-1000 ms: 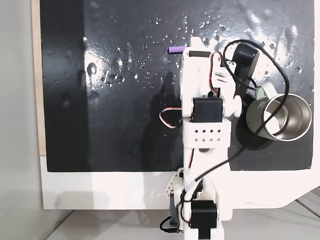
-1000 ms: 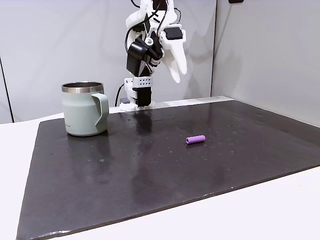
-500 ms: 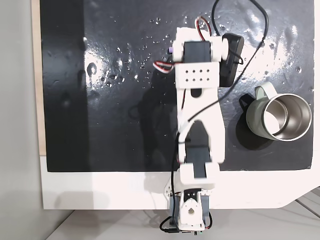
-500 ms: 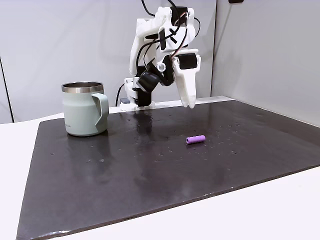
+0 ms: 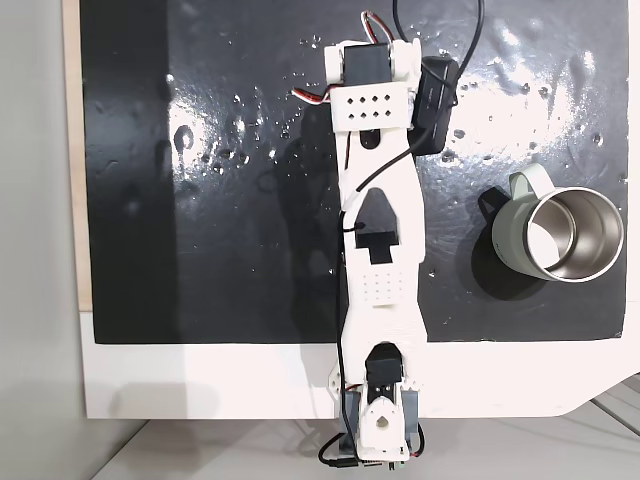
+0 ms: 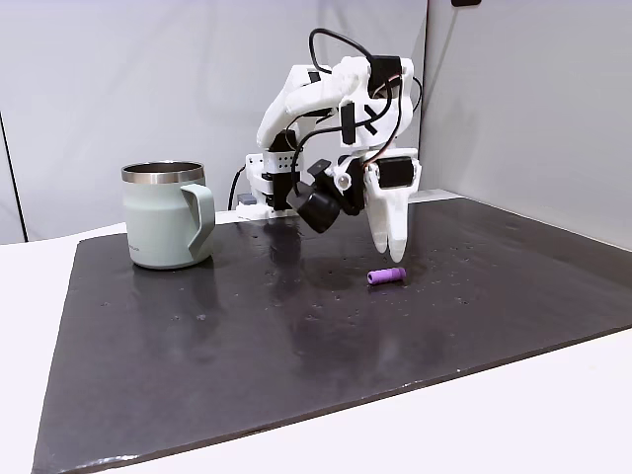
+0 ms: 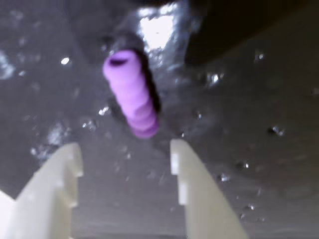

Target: Grasp a pengrip and put it in the cup.

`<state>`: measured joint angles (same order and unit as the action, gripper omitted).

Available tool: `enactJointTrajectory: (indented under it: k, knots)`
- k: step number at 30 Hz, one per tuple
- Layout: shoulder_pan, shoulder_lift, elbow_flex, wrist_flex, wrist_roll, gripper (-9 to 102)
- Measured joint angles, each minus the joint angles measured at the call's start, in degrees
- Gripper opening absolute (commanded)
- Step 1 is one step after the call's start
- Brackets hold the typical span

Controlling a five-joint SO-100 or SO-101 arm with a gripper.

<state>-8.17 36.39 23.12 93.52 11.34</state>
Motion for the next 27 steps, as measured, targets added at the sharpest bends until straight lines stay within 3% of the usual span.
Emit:
enactJointTrajectory:
  k: [9, 16, 27]
  knots:
    - [0.1, -9.7, -8.2, 2.0, -0.3, 16]
    - [0.1, -11.4, -11.0, 2.2, -0.4, 0]
    - [0.1, -6.6, -7.4, 1.7, 0.0, 0]
